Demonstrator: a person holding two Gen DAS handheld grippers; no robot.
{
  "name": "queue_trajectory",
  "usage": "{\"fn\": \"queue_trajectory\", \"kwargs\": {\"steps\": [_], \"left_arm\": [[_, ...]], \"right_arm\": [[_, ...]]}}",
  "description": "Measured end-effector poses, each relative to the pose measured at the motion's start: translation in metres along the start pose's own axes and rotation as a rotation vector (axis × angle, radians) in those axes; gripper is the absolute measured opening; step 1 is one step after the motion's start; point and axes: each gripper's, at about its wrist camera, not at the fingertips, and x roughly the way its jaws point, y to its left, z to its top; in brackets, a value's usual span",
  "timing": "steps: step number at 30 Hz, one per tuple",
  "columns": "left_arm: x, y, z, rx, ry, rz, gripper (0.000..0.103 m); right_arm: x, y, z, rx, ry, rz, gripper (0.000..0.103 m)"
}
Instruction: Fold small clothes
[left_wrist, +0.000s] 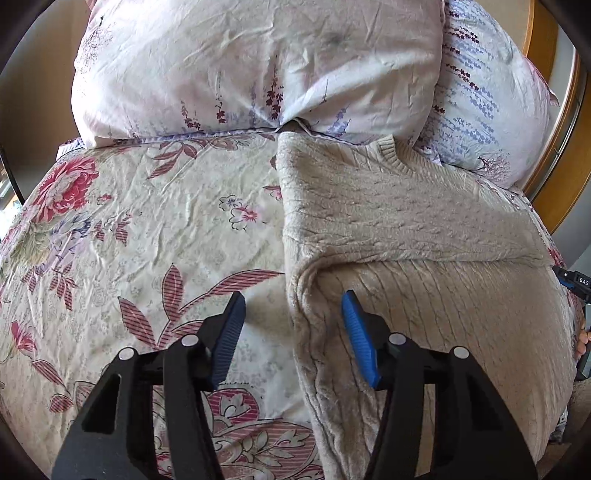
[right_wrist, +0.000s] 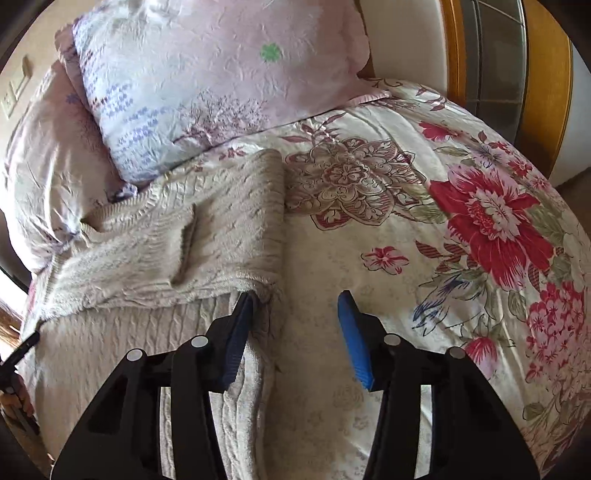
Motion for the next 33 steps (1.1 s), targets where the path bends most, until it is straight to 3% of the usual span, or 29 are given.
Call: {"fn": "queue_trajectory", "kwargs": {"steps": [4,5,7,10,12,14,18,20,21,23,25,30,33], "left_arm": [[0.003,-0.007,0.0,0.028,0.003,0.026,0.051],[0.005,-0.007,0.002,0.03,0.008,0.032,0.05],[0.008,-0.008,0.003,0.028,0.015,0.045,0.048],[0.011,-0.003,0.007,-0.001,0.018,0.082,0.032],[0.011,0.007,0.01,-0.062,0.021,0.067,0.023],[0.011,0.011,0.012,-0.086,0.021,0.057,0.022],[0.012,0.0,0.011,-0.026,0.012,0.121,0.024],[0.009,0.007,0.012,-0.071,0.01,0.077,0.027],[0.005,0.011,0.01,-0.089,0.007,0.051,0.034],[-0.006,0.017,0.005,-0.109,0.0,0.023,0.05],[-0.023,0.021,-0.004,-0.118,-0.023,-0.034,0.053],[-0.06,0.029,-0.038,-0.166,-0.041,-0.198,0.054],[-0.067,0.031,-0.06,-0.218,-0.024,-0.267,0.053]], "right_arm": [[0.006,0.014,0.003,-0.072,-0.01,-0.076,0.042],[0.007,0.017,0.004,-0.087,-0.009,-0.079,0.036],[0.009,0.026,0.003,-0.138,-0.01,-0.078,0.013],[0.009,0.033,0.002,-0.164,-0.041,-0.168,0.012],[0.01,0.025,0.003,-0.11,-0.043,-0.163,0.012],[0.01,0.02,0.003,-0.076,-0.04,-0.147,0.012],[0.01,0.022,0.004,-0.087,-0.034,-0.159,0.014],[0.005,0.016,0.004,-0.05,-0.02,-0.107,0.026],[0.0,0.012,0.002,-0.028,-0.018,-0.09,0.036],[-0.014,0.003,-0.005,0.002,-0.026,-0.039,0.044],[-0.03,-0.007,-0.014,0.029,-0.028,0.05,0.054],[-0.06,-0.027,-0.043,0.103,0.008,0.301,0.055],[-0.068,-0.028,-0.062,0.122,0.044,0.39,0.055]]}}
